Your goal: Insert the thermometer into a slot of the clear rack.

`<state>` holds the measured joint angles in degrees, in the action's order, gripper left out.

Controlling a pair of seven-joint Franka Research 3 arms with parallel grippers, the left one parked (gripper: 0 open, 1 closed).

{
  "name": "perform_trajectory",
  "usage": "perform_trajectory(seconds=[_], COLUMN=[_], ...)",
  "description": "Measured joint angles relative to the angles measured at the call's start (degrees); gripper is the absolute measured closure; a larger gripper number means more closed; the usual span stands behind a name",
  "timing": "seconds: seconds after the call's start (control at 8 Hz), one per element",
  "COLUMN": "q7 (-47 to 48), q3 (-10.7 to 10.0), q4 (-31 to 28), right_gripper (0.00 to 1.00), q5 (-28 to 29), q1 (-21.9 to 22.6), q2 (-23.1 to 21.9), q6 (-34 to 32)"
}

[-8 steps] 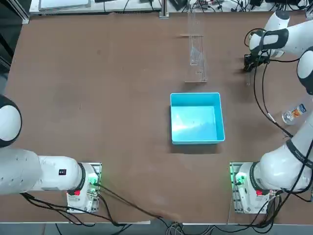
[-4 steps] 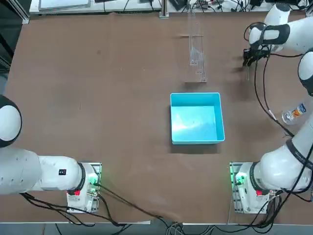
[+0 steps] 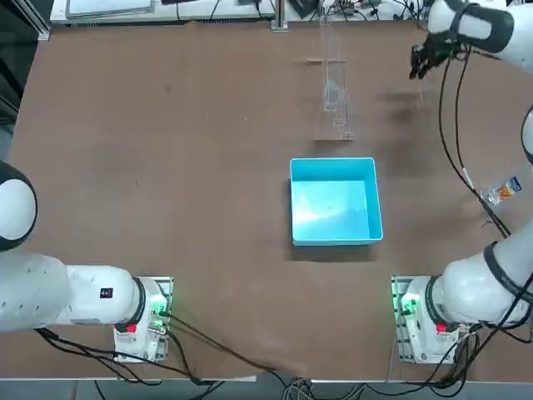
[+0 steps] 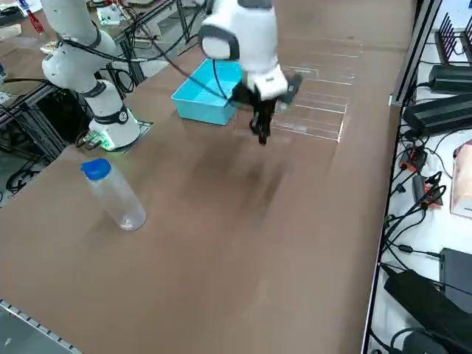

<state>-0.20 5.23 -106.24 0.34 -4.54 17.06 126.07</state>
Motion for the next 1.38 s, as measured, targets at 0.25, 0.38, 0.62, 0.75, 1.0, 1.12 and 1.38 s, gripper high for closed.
perform_trajectory(seconds=[0.25,0.38,0.62,0.75,1.0,1.12,1.38], q7=[6.4,10.0,16.4,19.0,22.6,24.4,27.8], q3=[4.0,5.6,6.9,7.0,7.1,7.1,7.1], q4=[0.0,0.0,-0.4,-0.5,-0.5,-0.6,-0.6], right_gripper=[0.78,0.78,0.78,0.78,0.78,0.78,0.78], q5=[0.0,0.0,0.0,0.0,0.0,0.0,0.0], q1=[0.9,1.8,4.7,6.4,8.8,9.8,12.0], q2=[-2.2,-2.4,-2.1,-1.6,-0.1,0.8,3.1], q6=[0.2,1.3,5.2,7.1,11.0,13.3,17.5])
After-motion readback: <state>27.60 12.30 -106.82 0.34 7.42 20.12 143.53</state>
